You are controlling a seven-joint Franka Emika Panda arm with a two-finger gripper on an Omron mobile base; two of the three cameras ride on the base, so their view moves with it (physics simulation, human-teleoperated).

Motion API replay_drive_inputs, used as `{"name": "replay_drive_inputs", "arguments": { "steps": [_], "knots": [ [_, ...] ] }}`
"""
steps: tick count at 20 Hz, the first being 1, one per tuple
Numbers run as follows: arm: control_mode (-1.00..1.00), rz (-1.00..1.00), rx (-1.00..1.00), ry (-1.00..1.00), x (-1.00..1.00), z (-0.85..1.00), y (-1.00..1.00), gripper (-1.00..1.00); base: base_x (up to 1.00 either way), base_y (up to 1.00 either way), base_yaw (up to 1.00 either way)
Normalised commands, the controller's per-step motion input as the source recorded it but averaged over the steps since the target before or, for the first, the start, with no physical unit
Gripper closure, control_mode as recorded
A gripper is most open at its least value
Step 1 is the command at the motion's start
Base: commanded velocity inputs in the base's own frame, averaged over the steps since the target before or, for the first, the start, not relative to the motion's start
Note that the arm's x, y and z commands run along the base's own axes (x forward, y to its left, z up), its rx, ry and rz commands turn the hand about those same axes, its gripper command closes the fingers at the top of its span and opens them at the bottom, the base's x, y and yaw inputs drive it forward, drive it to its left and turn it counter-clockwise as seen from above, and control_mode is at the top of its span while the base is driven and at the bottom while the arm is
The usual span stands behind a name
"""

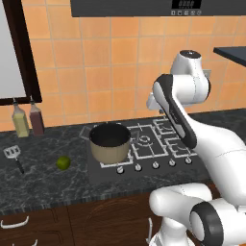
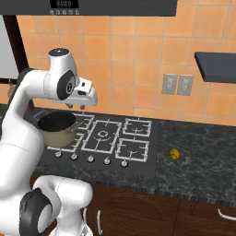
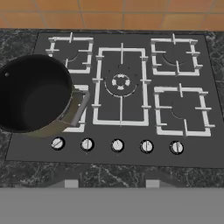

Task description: Put the lime and lemon in the pot. Retrieve the spatula and lightly stir the vegetables in the pot.

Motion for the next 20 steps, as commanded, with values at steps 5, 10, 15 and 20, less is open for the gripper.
{"name": "replay_drive_inputs", "arguments": {
  "steps": [5,10,15,20],
  "knots": [
    [-1.0,0.0,0.0,-0.08,-0.06,0.0,-0.01,-1.0,0.0,0.0,0.0],
    [-1.0,0.0,0.05,-0.03,0.0,-0.11,-0.91,-1.0,0.0,0.0,0.0],
    [-1.0,0.0,0.1,0.1,0.23,-0.26,-1.0,-1.0,0.0,0.0,0.0],
    [-1.0,0.0,0.02,0.15,0.5,-0.32,-0.88,-1.0,0.0,0.0,0.0]
  ]
}}
